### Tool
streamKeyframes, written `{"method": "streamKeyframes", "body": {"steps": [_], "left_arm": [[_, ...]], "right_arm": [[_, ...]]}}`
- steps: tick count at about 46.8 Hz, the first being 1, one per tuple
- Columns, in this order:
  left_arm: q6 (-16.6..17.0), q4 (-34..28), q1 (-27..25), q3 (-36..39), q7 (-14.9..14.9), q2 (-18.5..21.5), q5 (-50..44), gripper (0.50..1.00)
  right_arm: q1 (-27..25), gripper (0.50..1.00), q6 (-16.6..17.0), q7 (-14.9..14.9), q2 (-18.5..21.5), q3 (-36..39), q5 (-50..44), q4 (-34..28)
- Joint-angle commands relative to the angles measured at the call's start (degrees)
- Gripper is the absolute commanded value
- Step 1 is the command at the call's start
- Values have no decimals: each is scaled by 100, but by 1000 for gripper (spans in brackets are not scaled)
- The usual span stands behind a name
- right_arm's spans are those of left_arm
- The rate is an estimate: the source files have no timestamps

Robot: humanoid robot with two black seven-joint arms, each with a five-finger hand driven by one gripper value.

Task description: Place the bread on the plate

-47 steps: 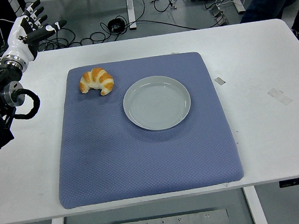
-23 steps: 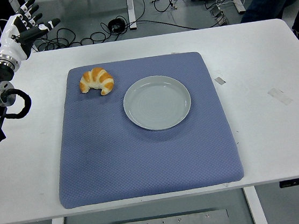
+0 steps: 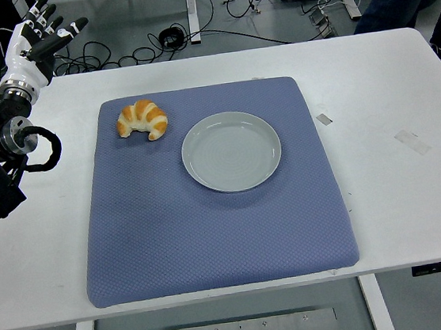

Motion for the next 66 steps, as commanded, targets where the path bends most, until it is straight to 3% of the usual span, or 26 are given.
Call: {"method": "streamKeyframes", "body": {"steps": [1,22,29,31,34,36,40,46,48,58,66], "left_arm": [[1,0,-14,4,3,-2,0,978],[1,-9,-67,21,-23,-46,44,977],[80,-9,-119,775,-85,-142,193,975],[264,-9,-189,1083,-225,-169,324,977],[703,-9,-225,1444,-698,-178,509,977],[775,-18,-225,1576,-945,-169,597,977],[521,-18,-216,1691,-1052,-116,668,977],[-419,-26,-242,1744,-1052,77,896,977],[-587,-26,-295,1805,-1043,165,1019,977],[-746,18,-813,3096,-1034,305,2029,975],[-728,123,-980,3783,-1034,472,2179,978]], "right_arm": [[-1,1000,5,0,0,0,0,0],[-1,1000,5,0,0,0,0,0],[-1,1000,5,0,0,0,0,0],[-1,1000,5,0,0,0,0,0],[-1,1000,-3,0,0,0,0,0],[-1,1000,-3,0,0,0,0,0],[-1,1000,-3,0,0,0,0,0],[-1,1000,5,0,0,0,0,0],[-1,1000,5,0,0,0,0,0],[-1,1000,5,0,0,0,0,0],[-1,1000,5,0,0,0,0,0]]}}
